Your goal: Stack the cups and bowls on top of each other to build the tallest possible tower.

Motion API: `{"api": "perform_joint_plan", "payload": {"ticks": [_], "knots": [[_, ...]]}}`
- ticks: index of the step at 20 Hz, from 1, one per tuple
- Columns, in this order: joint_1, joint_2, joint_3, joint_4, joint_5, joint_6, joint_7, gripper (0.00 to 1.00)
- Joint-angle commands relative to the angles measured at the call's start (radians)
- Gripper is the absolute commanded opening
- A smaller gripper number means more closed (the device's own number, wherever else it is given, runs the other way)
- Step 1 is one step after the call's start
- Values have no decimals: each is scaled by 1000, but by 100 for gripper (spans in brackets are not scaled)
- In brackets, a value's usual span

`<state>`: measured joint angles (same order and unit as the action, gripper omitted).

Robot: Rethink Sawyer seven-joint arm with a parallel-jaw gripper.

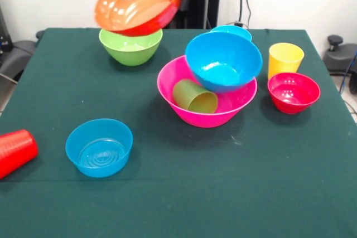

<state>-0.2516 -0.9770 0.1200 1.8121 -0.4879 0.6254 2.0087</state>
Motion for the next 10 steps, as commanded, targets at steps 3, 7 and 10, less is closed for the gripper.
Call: {"api": "perform_joint_plan", "payload": {"ticks": [3,7,10], "knots": [[87,38,11,-108,30,166,94,0],[117,78,-1,-151,34,171,119,0],[125,106,-11,-161,35,138,126,0]]}}
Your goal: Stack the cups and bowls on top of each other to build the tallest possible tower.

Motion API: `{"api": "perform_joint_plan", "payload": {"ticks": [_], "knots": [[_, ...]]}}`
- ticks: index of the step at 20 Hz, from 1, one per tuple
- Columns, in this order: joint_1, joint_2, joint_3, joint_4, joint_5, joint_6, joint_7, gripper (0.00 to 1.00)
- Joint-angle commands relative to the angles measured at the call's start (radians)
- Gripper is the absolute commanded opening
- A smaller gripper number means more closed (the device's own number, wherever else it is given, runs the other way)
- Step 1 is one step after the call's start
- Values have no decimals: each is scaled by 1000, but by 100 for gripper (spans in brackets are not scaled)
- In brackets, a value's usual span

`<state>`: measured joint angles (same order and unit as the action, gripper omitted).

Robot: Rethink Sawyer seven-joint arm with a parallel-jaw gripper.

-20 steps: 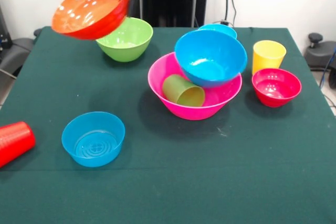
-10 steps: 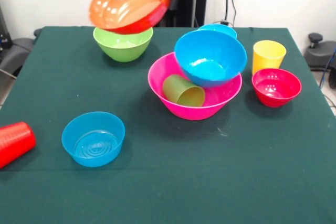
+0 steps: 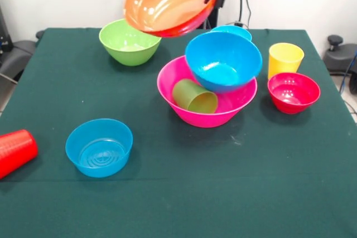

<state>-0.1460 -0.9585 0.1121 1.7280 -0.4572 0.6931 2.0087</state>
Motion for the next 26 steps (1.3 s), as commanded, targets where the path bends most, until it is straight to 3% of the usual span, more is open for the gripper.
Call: {"api": "perform_joint_plan", "payload": {"ticks": [1,15,20,26], "knots": [[21,92,-7,-76,5,63,126,0],[7,166,-66,73,-32,-269,146,0],[37,192,-131,132,-48,-392,172,0],[97,218,-204,160,-21,-467,185,0]]}}
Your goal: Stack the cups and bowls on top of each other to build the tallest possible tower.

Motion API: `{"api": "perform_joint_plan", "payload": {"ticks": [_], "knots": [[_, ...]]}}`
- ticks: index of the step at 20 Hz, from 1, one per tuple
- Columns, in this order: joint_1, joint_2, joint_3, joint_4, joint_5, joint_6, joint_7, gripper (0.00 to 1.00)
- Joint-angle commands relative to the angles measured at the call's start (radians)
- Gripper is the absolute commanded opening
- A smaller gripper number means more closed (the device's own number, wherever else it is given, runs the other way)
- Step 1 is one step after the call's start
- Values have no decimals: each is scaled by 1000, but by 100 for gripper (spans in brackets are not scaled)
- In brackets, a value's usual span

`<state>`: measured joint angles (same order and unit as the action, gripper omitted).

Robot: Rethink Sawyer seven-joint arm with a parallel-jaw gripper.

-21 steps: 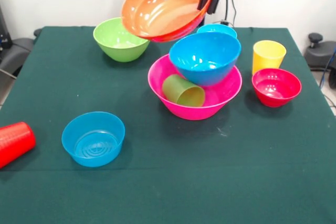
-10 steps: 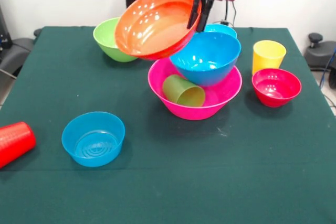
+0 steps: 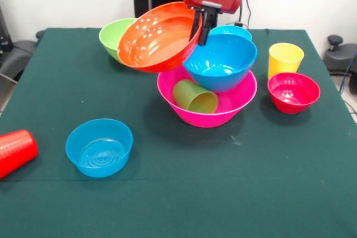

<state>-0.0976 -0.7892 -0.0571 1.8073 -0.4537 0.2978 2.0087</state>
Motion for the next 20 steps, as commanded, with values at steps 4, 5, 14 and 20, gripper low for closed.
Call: {"api": "perform_joint_plan", "payload": {"ticks": [4,5,14,20], "knots": [[95,59,-79,84,3,-90,191,0],[108,58,-90,83,11,-84,194,0],[222,83,-153,71,90,-67,237,0],[271,102,-178,53,133,-55,247,0]]}}
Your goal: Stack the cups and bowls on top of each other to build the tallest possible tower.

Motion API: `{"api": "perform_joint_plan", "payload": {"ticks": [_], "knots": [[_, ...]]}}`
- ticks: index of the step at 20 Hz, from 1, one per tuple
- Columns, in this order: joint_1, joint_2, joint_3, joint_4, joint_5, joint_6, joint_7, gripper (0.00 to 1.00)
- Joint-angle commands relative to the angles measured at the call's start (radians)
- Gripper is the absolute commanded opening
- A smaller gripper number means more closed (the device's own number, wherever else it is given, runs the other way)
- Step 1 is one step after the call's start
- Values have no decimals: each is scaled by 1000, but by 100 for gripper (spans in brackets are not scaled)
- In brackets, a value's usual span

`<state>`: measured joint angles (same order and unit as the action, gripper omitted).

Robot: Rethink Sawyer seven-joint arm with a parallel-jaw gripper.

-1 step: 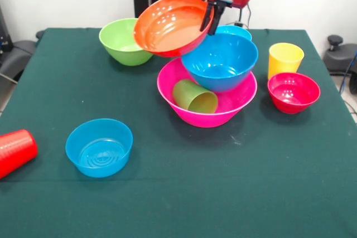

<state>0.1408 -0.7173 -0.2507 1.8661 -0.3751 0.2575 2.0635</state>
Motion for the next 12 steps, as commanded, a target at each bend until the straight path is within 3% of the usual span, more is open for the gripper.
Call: {"api": "perform_joint_plan", "payload": {"ticks": [1,12], "knots": [[39,35,12,-10,60,-14,194,0],[80,80,-12,-32,107,-38,200,0]]}}
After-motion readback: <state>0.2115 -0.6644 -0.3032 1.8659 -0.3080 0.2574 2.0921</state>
